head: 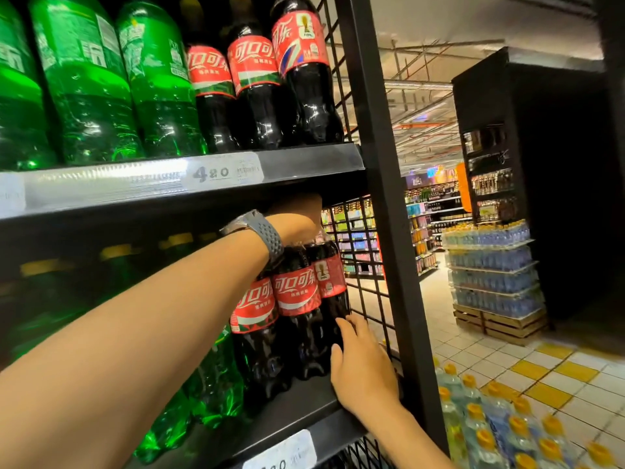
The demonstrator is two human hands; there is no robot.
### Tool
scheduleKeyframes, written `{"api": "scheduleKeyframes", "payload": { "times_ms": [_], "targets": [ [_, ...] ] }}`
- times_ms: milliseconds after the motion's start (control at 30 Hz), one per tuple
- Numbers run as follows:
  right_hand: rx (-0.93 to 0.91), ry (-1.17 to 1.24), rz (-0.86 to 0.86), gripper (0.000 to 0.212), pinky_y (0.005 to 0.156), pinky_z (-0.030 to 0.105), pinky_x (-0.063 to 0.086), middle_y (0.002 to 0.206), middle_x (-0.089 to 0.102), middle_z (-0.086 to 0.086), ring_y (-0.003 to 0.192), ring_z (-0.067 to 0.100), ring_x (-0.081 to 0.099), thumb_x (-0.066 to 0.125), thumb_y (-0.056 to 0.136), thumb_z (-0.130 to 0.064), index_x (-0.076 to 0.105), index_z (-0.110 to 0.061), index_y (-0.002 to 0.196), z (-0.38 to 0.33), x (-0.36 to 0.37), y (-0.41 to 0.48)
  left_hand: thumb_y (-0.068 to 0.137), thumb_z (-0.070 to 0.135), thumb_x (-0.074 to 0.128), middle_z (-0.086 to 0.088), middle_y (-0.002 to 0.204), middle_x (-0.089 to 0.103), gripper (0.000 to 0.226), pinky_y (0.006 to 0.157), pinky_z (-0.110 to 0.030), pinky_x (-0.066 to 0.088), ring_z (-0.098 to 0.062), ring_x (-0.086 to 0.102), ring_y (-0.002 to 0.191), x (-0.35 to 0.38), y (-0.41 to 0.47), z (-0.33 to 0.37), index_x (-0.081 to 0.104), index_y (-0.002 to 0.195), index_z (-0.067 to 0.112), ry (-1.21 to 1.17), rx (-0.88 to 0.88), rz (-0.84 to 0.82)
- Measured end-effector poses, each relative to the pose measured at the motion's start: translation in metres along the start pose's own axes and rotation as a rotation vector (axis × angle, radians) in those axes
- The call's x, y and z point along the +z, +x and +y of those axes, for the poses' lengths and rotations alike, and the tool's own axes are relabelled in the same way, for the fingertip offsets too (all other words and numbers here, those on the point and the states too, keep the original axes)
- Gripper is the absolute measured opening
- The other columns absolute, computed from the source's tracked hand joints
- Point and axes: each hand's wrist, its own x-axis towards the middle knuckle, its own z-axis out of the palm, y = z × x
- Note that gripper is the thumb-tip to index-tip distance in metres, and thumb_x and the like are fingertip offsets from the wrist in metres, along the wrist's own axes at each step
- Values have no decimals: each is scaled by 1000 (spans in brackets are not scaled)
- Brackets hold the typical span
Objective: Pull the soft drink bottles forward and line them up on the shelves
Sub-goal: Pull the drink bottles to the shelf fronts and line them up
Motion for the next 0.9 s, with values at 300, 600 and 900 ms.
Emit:
{"api": "scheduleKeyframes", "payload": {
  "times_ms": [300, 600, 900],
  "targets": [
    [35, -9, 10, 61, 112, 32, 31, 156, 11, -5, 142, 17, 20, 39, 97, -34, 12, -23, 150, 1, 2, 0, 101, 27, 42, -1, 67, 45, 26, 56, -26, 37, -12, 44, 57, -2, 3, -6, 52, 86, 8, -57, -26, 63],
    [-30, -7, 8, 70, 112, 33, 29, 159, 1, -5, 144, 19, 15, 36, 98, -33, -11, -30, 150, 1, 0, -2, 98, 48, 40, -1, 68, 52, 43, 52, -27, 37, -13, 50, 59, -3, -6, -9, 51, 75, 13, -58, 15, 145],
    [-70, -47, 50, 67, 112, 31, 32, 159, -5, -5, 144, 17, 14, 33, 98, -31, -8, -29, 150, 1, 3, -3, 95, 60, 33, -2, 75, 59, 56, 65, -31, 46, -20, 57, 70, -10, -15, 0, 62, 83, 14, 158, 12, 245]
  ]
}}
